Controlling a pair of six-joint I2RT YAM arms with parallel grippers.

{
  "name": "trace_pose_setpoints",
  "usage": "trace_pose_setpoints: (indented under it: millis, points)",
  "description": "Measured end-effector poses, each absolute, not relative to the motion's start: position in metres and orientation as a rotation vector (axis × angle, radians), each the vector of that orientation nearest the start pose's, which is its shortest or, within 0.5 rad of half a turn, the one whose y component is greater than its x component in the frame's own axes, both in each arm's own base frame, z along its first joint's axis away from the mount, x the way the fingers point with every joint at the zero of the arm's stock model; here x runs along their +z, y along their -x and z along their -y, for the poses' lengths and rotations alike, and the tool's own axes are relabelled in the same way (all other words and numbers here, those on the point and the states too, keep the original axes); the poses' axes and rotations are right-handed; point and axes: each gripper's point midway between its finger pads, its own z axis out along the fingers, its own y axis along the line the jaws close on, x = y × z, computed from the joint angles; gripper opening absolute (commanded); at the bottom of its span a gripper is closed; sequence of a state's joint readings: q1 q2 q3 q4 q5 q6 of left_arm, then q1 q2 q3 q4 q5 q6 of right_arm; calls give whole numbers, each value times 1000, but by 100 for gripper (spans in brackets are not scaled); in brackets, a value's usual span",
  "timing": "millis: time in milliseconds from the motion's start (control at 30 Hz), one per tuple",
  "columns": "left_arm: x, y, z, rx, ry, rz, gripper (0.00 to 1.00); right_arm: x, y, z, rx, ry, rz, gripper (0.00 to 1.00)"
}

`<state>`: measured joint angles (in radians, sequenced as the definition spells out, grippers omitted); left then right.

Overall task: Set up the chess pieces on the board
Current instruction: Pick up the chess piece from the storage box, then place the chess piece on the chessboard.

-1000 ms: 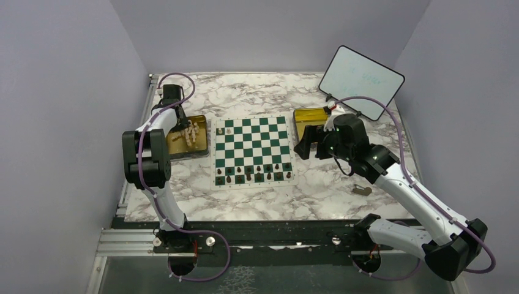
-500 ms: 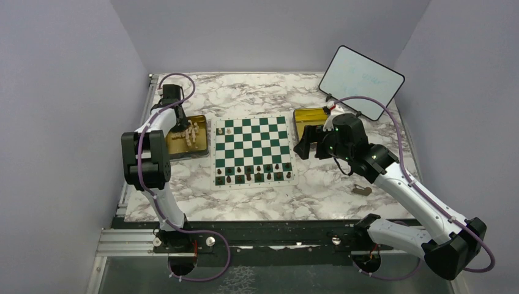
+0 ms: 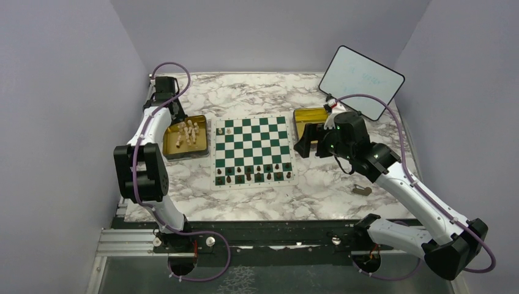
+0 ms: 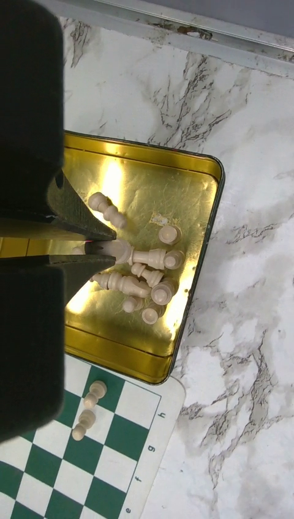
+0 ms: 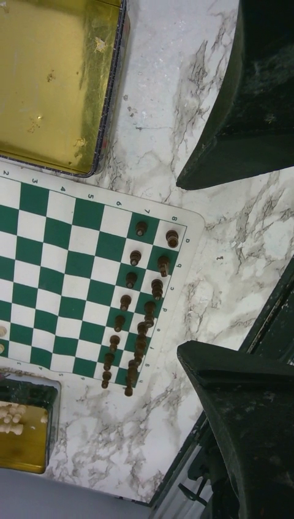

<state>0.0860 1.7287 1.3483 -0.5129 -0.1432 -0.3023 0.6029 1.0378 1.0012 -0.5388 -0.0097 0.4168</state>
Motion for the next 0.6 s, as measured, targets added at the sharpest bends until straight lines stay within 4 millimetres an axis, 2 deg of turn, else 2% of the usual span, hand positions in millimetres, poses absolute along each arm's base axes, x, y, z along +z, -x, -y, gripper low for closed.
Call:
trace_pose_setpoints:
  millis: [333, 467, 600]
  points:
    - [150, -429, -36, -17, 499, -2362, 10, 226, -254, -198, 600, 205, -2197, 100]
    - [163, -436, -20, -80, 448, -2347, 10, 226, -254, -199, 606, 202, -2198, 100]
    - [177, -449, 7, -130, 362, -2337, 10, 226, -254, -199, 609, 201, -2199, 100]
